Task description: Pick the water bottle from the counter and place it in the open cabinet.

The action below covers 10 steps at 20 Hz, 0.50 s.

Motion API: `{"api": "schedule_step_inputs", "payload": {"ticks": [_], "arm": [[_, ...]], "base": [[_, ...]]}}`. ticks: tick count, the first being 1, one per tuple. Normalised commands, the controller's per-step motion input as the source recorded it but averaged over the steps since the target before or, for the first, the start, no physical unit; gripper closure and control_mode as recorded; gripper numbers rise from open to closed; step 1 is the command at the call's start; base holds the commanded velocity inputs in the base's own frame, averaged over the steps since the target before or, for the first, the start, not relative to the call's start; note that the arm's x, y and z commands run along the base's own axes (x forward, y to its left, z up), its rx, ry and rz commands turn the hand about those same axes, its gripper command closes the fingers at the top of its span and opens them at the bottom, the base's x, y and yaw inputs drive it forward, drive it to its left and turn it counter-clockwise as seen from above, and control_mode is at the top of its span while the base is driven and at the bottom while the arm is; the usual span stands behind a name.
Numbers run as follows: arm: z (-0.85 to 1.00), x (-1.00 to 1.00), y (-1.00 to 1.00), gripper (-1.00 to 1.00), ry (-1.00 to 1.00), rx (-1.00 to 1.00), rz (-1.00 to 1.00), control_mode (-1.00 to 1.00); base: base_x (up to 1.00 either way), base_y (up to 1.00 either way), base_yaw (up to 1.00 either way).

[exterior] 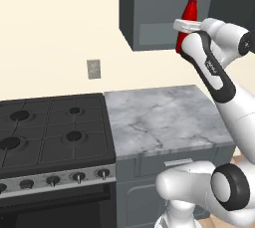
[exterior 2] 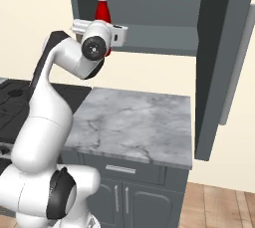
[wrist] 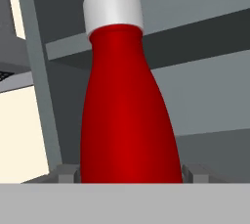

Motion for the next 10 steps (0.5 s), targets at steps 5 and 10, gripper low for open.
{"api": "schedule_step_inputs", "payload": {"ticks": [5, 10], "arm": [[0.02, 0.29, -0.02, 1.00, -0.08, 0.00, 0.00, -1.00], [0.06, 0.31, 0.00, 1.00, -0.15, -0.05, 0.00, -1.00]], "base": [[0.00, 0.00, 0.00], [0.00, 0.00, 0.00]]}}
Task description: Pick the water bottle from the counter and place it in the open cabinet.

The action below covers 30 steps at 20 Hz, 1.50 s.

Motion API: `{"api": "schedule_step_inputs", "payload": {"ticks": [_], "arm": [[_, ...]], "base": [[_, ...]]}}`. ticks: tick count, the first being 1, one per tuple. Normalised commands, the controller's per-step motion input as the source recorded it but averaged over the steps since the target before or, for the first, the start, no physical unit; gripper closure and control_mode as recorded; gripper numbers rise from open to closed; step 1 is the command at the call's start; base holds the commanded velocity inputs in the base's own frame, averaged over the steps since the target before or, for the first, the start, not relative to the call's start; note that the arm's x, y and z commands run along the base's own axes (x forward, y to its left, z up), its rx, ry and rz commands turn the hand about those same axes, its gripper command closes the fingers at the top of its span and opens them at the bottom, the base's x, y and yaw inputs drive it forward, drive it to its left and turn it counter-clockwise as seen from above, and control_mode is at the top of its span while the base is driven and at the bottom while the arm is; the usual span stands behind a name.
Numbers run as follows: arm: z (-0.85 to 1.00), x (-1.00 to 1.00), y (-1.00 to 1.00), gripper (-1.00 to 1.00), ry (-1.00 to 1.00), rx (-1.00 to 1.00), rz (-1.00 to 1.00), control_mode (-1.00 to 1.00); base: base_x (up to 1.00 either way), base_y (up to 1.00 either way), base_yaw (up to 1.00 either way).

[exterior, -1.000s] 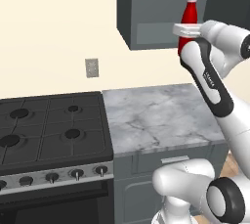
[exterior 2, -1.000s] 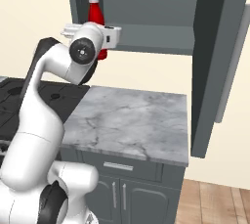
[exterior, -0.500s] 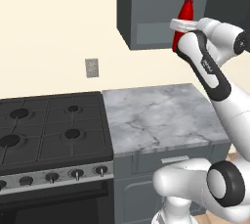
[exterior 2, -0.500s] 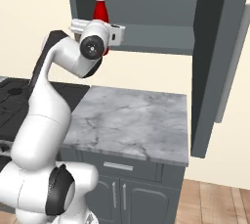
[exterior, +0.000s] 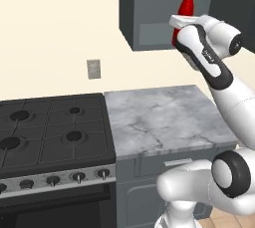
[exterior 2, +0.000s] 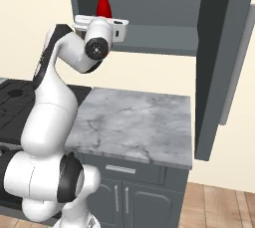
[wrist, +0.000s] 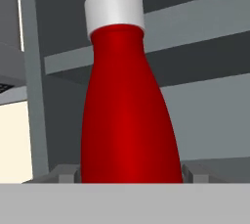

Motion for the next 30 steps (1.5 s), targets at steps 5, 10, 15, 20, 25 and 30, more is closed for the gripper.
{"api": "schedule_step_inputs", "payload": {"ticks": [5, 10, 15, 20, 25, 30], "arm": [[0.01, 0.27, -0.03, 1.00, -0.08, -0.10, 0.00, -1.00], [0.00, 0.21, -0.09, 1.00, -0.01, -0.12, 0.00, -1.00], [0.00, 0.20, -0.07, 1.00, 0.00, -0.12, 0.00, -1.00], [0.04, 0.24, -0.03, 1.00, 0.09, -0.10, 0.00, -1.00], [0.05, 0.26, -0.03, 1.00, 0.20, -0.02, 0.00, -1.00], [0.08, 0.29, 0.00, 1.00, 0.23, 0.00, 0.00, -1.00]], "base": [[0.00, 0.00, 0.00], [0.00, 0.00, 0.00], [0.00, 0.00, 0.00], [0.00, 0.00, 0.00], [0.00, 0.00, 0.00], [0.00, 0.00, 0.00]]}}
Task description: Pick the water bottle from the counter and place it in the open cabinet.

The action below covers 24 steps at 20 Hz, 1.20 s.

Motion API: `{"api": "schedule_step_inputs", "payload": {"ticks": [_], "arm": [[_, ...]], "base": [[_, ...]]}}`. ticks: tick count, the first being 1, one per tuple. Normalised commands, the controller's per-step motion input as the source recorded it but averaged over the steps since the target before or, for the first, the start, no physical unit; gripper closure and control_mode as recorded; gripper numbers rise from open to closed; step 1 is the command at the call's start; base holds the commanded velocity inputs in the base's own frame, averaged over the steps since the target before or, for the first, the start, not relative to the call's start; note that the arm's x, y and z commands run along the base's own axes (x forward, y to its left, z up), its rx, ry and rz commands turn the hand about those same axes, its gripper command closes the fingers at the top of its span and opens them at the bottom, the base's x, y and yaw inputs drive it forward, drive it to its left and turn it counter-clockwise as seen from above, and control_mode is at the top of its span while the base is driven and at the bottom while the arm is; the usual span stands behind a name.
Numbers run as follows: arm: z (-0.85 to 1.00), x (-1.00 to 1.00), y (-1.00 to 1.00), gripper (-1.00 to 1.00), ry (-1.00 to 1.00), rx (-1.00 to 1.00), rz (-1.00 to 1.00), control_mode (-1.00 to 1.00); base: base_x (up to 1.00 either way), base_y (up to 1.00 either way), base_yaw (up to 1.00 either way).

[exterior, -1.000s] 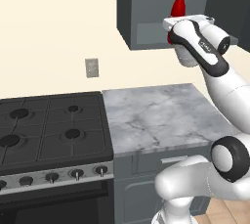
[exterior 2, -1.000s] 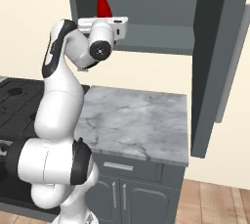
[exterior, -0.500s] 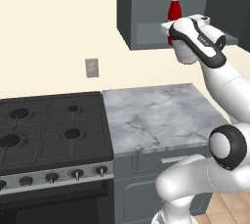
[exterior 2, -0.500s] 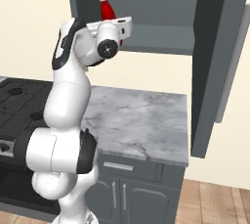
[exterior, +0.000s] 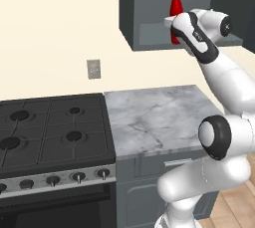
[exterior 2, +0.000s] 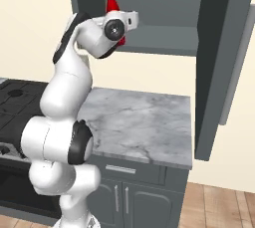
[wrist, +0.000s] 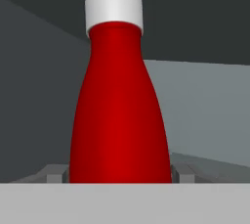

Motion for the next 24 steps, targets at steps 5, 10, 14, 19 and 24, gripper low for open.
{"api": "schedule_step_inputs", "payload": {"ticks": [5, 10, 14, 19, 24], "arm": [[0.04, 0.24, 0.00, 1.00, 0.09, 0.00, 0.00, -1.00], [0.00, 0.21, 0.00, 1.00, 0.02, 0.02, 0.00, -1.00], [0.00, 0.12, 0.00, 1.00, 0.00, 0.06, 0.00, -1.00], [-0.02, 0.07, 0.00, 1.00, 0.00, 0.05, 0.00, -1.00], [-0.08, 0.12, 0.00, 1.00, -0.05, 0.06, 0.00, -1.00]], "base": [[0.00, 0.00, 0.00], [0.00, 0.00, 0.00], [0.00, 0.00, 0.00], [0.00, 0.00, 0.00], [0.00, 0.00, 0.00]]}}
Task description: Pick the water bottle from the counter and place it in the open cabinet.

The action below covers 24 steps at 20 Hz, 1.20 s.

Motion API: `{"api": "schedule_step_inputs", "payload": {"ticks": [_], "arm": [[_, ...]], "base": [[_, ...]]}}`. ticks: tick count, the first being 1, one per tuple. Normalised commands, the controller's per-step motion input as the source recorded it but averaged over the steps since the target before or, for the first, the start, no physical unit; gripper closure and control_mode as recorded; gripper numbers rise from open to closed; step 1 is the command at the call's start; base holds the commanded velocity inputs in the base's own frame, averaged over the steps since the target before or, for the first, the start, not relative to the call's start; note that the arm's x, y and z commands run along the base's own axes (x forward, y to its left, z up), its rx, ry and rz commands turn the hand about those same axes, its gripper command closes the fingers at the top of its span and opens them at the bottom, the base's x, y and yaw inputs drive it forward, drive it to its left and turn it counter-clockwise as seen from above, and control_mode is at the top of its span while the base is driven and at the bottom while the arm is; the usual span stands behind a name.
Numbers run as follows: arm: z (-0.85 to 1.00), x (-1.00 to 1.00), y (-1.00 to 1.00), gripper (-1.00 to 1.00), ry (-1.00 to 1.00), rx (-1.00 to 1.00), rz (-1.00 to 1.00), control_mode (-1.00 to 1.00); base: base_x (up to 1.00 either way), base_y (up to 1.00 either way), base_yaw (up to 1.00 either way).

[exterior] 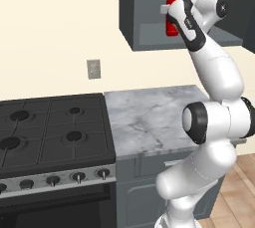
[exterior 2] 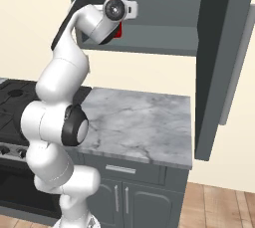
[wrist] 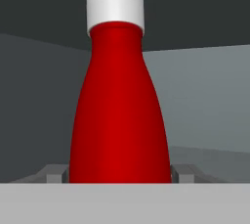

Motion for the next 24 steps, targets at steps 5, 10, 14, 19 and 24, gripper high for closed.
{"api": "schedule_step_inputs", "payload": {"ticks": [5, 10, 14, 19, 24], "arm": [[-0.16, 0.17, -0.04, 1.00, -0.08, 0.02, 0.00, -1.00], [-0.18, 0.18, -0.07, 1.00, -0.07, 0.00, 0.02, -1.00], [-0.17, 0.18, -0.10, 1.00, -0.02, 0.00, 0.01, -1.00], [-0.14, 0.10, -0.13, 1.00, 0.00, 0.00, 0.01, -1.00], [-0.15, 0.05, -0.10, 1.00, 0.00, 0.00, 0.01, -1.00]], "base": [[0.00, 0.00, 0.00], [0.00, 0.00, 0.00], [0.00, 0.00, 0.00], [0.00, 0.00, 0.00], [0.00, 0.00, 0.00]]}}
